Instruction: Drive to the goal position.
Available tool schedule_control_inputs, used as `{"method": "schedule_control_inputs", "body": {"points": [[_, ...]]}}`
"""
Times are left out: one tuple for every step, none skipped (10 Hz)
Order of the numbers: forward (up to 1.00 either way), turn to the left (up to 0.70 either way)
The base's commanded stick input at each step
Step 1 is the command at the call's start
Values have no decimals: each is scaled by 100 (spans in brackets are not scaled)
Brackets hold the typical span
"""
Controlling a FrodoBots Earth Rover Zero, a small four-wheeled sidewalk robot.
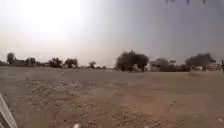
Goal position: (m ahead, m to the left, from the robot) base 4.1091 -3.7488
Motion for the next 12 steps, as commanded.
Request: {"method": "schedule_control_inputs", "body": {"points": [[50,-50],[50,-50],[50,-50],[50,-50],[50,-50],[50,0],[50,0],[50,0],[50,0],[50,0],[50,0],[50,0]]}}
